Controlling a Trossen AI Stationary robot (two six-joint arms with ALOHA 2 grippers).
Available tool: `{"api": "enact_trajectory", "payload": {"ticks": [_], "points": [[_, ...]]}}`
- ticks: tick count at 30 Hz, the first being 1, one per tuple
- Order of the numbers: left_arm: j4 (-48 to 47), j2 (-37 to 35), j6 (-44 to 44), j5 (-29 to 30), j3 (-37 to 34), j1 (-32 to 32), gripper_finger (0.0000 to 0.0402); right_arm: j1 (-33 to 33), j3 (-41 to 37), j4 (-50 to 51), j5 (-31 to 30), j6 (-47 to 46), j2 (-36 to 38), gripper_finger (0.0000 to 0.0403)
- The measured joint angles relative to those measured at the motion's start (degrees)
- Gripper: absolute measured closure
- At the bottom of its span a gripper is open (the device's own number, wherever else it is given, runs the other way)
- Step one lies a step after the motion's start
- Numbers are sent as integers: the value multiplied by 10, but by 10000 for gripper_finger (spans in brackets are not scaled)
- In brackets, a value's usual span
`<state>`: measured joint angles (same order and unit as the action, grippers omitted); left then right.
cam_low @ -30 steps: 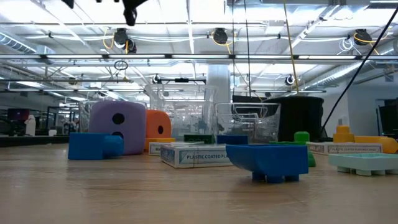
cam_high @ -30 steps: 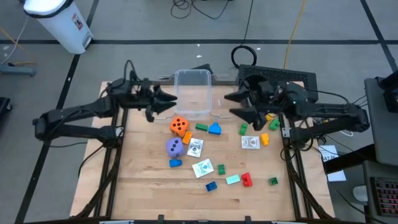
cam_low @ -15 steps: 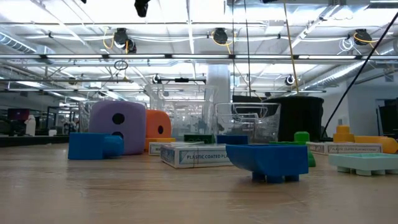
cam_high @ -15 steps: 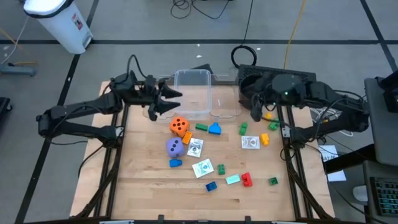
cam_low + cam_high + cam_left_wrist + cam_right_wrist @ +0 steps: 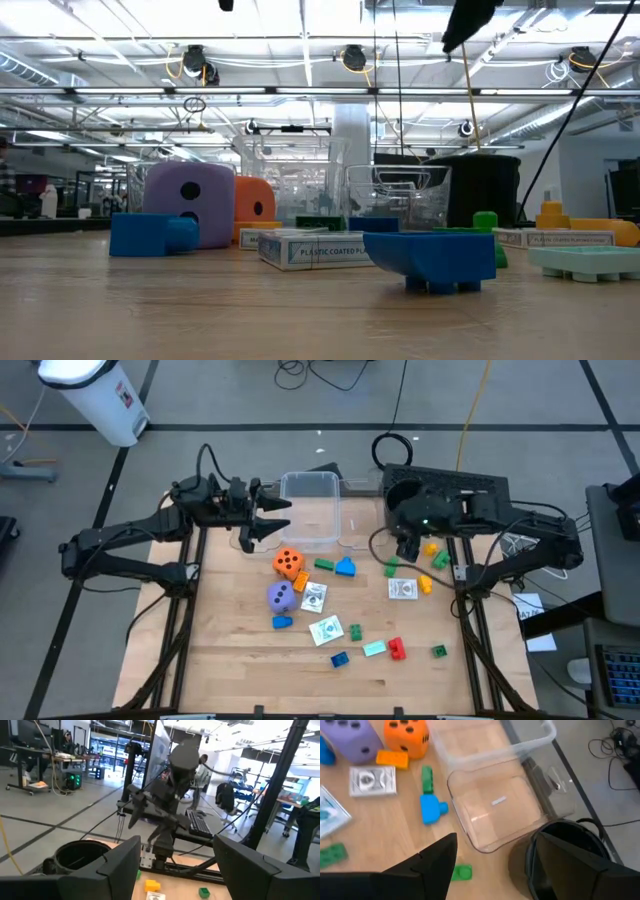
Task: Pick & Place Toys
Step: Put the yellow one stud game piece into the middle transparent bin
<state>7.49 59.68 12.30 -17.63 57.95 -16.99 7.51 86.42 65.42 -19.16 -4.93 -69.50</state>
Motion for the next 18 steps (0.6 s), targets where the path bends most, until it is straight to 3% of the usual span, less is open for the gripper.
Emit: {"api": "enact_trajectory", "payload": {"ticks": [9, 18], "points": [[-2, 11, 2, -2, -1, 5, 144, 38, -79, 19, -2, -76, 0, 137], [-5, 41, 65, -3, -1, 15, 144, 120, -110, 139, -2, -306, 1, 138]]}}
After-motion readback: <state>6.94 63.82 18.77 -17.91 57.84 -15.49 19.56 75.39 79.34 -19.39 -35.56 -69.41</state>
